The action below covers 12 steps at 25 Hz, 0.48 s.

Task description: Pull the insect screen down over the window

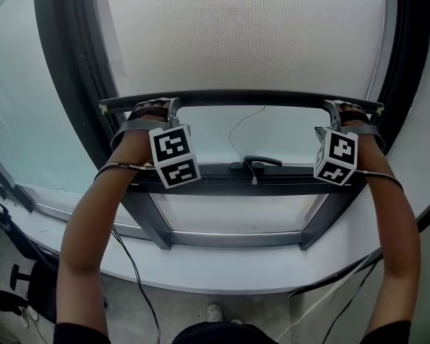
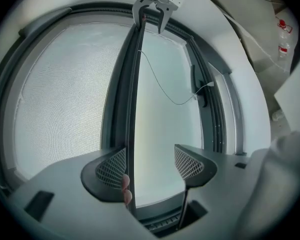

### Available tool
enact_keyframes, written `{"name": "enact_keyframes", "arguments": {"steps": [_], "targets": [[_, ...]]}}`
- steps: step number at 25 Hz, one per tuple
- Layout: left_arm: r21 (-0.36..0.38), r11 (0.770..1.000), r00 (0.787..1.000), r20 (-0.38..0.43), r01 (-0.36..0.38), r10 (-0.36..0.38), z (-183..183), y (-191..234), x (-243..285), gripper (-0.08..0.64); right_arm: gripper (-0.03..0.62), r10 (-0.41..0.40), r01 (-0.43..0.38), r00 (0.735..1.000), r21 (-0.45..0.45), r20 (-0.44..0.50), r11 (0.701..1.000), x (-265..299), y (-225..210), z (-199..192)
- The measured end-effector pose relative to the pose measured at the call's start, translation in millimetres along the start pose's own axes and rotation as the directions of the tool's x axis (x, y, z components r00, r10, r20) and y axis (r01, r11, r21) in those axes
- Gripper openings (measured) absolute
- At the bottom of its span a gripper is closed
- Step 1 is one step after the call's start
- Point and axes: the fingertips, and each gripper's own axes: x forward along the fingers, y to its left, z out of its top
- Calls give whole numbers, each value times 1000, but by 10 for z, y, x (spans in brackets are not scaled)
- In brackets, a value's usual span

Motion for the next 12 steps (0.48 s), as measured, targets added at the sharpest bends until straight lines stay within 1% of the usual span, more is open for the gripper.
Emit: {"name": "enact_keyframes", "arguments": {"steps": [6, 9, 12], "targets": [[8, 1000, 1000, -14, -7, 8, -17, -63, 42, 307, 265, -9, 9, 1000, -28, -20, 1000, 43, 65, 15], [30, 999, 999, -38, -16, 17, -35, -175, 96, 307, 265, 21, -21, 1000, -21, -11, 1000, 62, 173, 44], [34, 999, 999, -42, 20, -19, -27, -435, 171, 307, 264, 64, -64, 998, -23, -6, 998, 97, 444, 52]]}}
